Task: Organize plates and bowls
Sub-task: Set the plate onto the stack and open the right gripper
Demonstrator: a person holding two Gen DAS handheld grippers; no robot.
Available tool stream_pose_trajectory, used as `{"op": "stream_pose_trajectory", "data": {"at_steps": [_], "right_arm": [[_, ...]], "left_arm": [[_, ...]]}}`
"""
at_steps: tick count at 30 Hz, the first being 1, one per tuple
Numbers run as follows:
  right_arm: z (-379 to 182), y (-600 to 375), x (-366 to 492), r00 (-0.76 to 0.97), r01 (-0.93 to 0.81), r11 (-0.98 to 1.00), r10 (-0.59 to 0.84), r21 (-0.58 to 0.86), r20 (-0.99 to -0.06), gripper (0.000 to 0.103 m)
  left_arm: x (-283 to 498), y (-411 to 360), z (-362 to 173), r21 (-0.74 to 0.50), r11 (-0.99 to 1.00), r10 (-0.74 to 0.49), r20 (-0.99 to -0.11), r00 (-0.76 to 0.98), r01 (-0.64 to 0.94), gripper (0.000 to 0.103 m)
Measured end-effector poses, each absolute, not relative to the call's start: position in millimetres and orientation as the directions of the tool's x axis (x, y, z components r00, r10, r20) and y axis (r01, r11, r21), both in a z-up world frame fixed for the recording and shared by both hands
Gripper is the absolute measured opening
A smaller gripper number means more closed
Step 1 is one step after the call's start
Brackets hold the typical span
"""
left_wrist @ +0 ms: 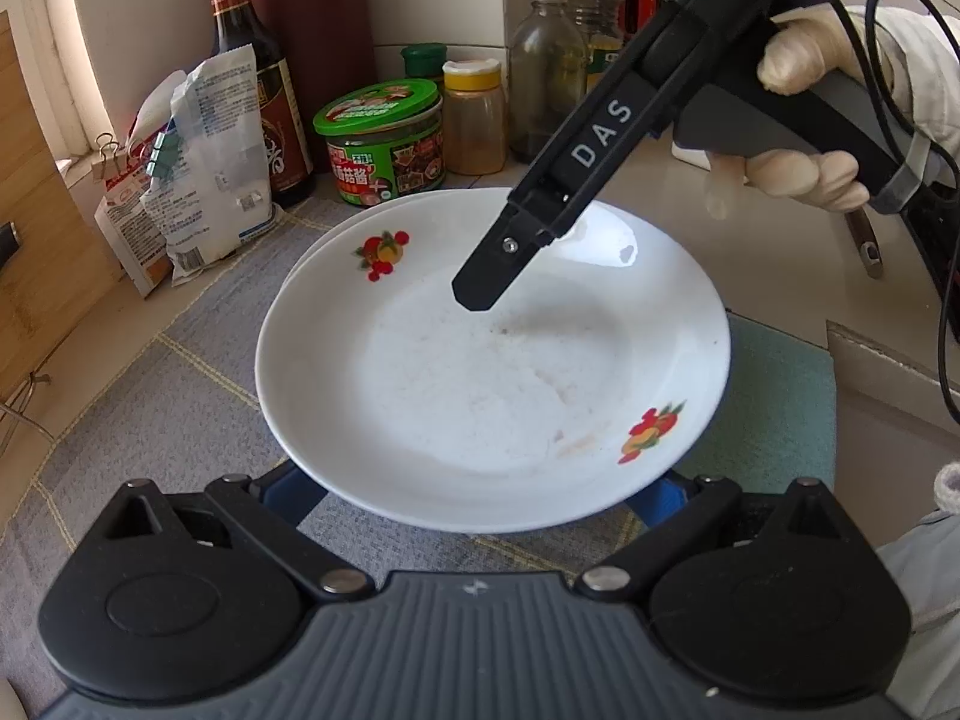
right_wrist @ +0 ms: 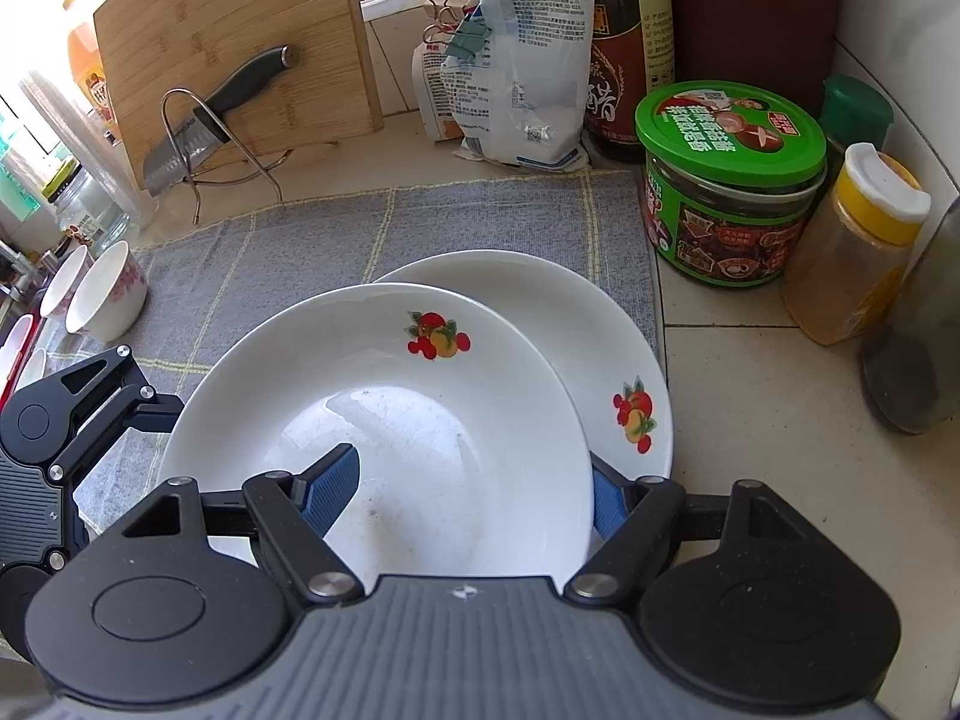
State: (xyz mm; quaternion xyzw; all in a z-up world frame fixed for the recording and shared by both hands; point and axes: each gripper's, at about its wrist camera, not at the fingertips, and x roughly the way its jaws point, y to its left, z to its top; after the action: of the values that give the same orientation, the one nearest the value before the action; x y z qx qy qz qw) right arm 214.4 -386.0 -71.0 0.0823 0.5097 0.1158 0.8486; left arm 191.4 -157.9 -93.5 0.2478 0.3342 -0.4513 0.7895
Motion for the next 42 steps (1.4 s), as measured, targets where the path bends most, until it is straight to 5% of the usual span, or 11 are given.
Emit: {"op": "stream_pose_trajectory", "data": {"at_steps": [42], "right_arm": [[-63,-398,204,0.462,-0.066,0.971,0.233,0.229,-0.856,0.085]], "left_arm": [[204,-168,-95,0.123,0.491,-0.547,-0.727,0.415,0.862,0.101]]}}
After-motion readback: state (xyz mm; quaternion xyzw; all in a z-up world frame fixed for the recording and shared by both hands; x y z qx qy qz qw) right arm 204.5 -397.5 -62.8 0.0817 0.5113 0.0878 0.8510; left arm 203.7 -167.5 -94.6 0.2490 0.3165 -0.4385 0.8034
